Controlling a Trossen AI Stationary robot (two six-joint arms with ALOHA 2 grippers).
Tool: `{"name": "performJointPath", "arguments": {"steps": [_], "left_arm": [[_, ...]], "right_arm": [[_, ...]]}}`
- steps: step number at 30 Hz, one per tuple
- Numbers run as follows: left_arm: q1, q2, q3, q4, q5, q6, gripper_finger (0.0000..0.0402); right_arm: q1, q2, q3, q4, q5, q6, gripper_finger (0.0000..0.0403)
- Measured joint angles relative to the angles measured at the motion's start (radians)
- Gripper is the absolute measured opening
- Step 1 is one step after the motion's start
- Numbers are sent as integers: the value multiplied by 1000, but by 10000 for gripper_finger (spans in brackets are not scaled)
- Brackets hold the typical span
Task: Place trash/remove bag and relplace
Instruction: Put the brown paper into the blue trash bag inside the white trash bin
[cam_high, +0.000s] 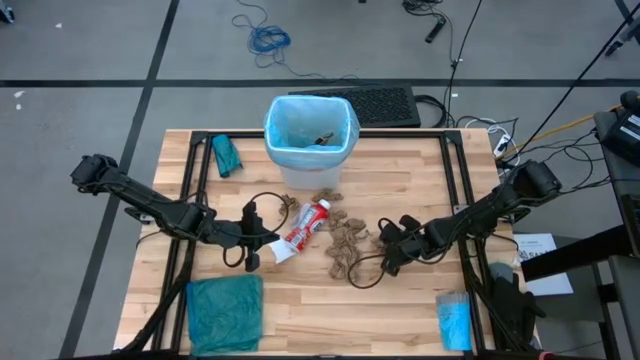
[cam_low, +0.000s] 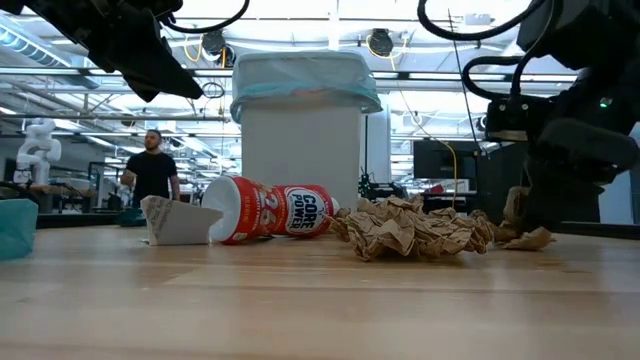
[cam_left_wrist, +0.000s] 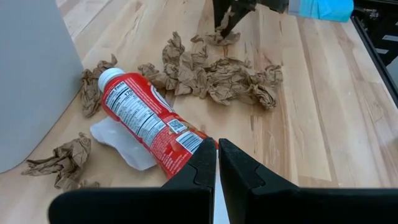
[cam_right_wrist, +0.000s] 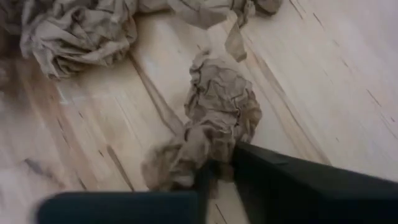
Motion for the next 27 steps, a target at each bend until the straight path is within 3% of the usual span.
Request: {"name": "performJointPath", "arguments": {"steps": [10,20,27], "left_arm": [[0,0,0,0,0,1,18],[0,0,0,1,-7,10,18],[0,0,0,57,-8,50,18]], "right_arm": [[19,-140,79,-12,107,-53,2],[1,-241,422,-10,358,-535,1],[-161,-184,700,-2,370,-889,0]]}}
